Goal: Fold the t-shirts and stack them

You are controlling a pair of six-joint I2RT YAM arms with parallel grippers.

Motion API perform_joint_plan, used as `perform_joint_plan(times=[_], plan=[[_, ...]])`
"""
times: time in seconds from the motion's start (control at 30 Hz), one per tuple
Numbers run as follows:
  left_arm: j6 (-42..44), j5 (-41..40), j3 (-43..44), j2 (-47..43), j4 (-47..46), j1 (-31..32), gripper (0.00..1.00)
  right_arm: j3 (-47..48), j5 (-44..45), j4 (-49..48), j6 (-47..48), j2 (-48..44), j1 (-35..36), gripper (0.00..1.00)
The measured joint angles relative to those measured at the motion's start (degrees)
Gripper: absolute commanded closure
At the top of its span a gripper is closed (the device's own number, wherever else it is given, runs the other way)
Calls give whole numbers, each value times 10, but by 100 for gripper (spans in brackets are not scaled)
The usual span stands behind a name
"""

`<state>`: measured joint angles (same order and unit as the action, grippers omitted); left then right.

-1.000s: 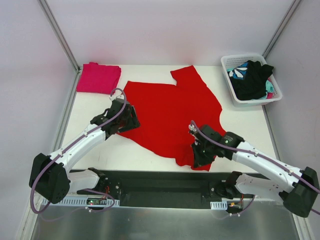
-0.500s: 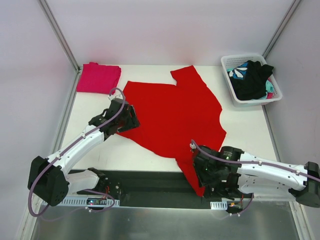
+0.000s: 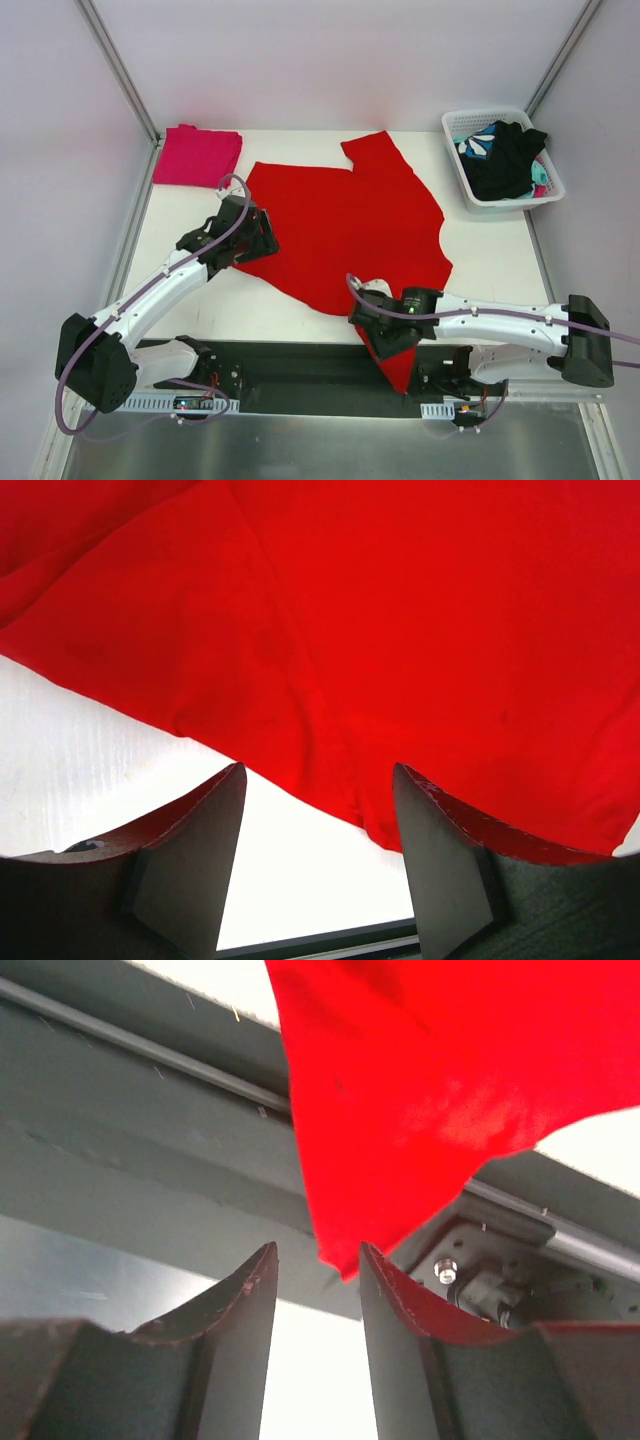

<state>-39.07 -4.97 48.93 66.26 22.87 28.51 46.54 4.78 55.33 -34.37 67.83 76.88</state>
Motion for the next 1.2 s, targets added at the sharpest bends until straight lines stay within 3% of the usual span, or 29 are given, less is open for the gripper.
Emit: perform_joint_plan(times=[0.23, 0.43, 0.67, 1.2], plan=[[12, 0, 9, 0, 1, 0, 40, 41, 118, -27, 4, -22, -56, 61], [12, 0, 9, 0, 1, 1, 40, -42, 188, -47, -40, -86, -70, 62], [12, -1, 9, 5, 1, 19, 40, -125, 205, -78, -91, -105, -71, 64], [12, -2, 14, 11, 2, 30, 39, -138, 196, -141, -131, -59, -40, 64]])
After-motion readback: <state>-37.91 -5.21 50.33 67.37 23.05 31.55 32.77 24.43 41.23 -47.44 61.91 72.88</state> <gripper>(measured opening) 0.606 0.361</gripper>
